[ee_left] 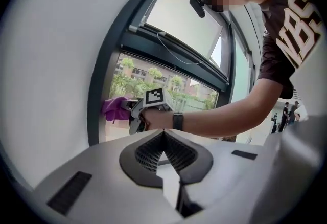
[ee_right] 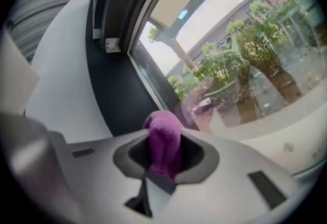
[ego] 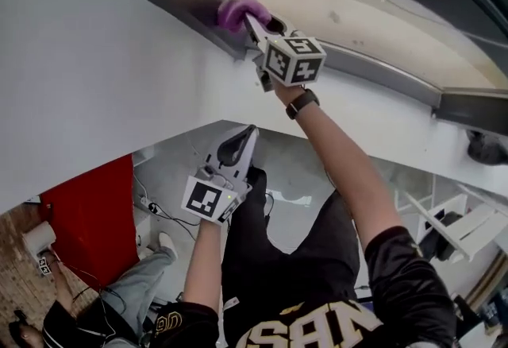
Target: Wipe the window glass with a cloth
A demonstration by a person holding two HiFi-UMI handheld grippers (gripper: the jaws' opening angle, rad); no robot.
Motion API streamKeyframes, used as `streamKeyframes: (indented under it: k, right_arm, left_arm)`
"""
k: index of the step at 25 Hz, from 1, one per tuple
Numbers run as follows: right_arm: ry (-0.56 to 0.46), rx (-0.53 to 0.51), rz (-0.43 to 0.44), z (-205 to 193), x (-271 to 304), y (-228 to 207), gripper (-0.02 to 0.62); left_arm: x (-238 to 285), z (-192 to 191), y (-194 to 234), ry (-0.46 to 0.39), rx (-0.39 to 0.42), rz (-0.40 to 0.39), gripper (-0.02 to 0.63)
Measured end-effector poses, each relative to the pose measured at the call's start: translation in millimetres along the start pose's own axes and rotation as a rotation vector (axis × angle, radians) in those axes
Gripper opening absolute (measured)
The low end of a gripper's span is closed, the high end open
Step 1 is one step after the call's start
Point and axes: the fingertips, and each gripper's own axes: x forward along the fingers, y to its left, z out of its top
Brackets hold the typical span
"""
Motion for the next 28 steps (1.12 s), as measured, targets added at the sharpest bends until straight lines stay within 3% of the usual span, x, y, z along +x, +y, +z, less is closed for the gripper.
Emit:
streamKeyframes:
  k: [3, 7, 11, 13, 18, 22, 24, 28]
  right_arm:
    - [0.002, 0.081, -0.059, 0.3, 8.3, -18.5, 0.083]
    - [-0.043, 0.146, -0.162, 21.8, -48.8, -80.9, 0.083]
    - [-0.074, 0.143, -0.218, 47.4, -139.2, -143.4, 0.083]
    - [-0.112, 0.183, -0.280, 64.7, -206.3, -190.6, 0.083]
    - [-0.255, 0.290, -0.531, 102.6, -388.8, -319.7, 0.083]
    - [-0.377, 0.403, -0.760, 110.3, -511.3, -398.9, 0.083]
    - [-0.417, 0.435, -0.819, 115.6, -543.7, -421.2, 0.083]
    - [-0.425, 0.417, -0.817, 118.9, -554.8, -422.2, 0.083]
  left_arm:
    - [-2.3, -3.7, -2.1, 0.007, -0.020, 0.000, 0.017]
    - [24.0, -17.2, -32.3, 0.012, -0.042, -0.063, 0.017]
    - [79.1, -29.2, -86.1, -0.001, 0.006, -0.161, 0.017]
    - [113.4, -33.0, -127.6, -0.014, -0.010, -0.213, 0.017]
    - [183.9, -47.2, -229.1, -0.059, -0.086, -0.317, 0.017]
    - [220.8, -67.0, -294.7, -0.047, -0.116, -0.394, 0.017]
    - [232.3, -68.8, -314.5, -0.041, -0.100, -0.424, 0.017]
    - [229.2, -68.0, -321.9, -0.031, -0.078, -0.435, 0.017]
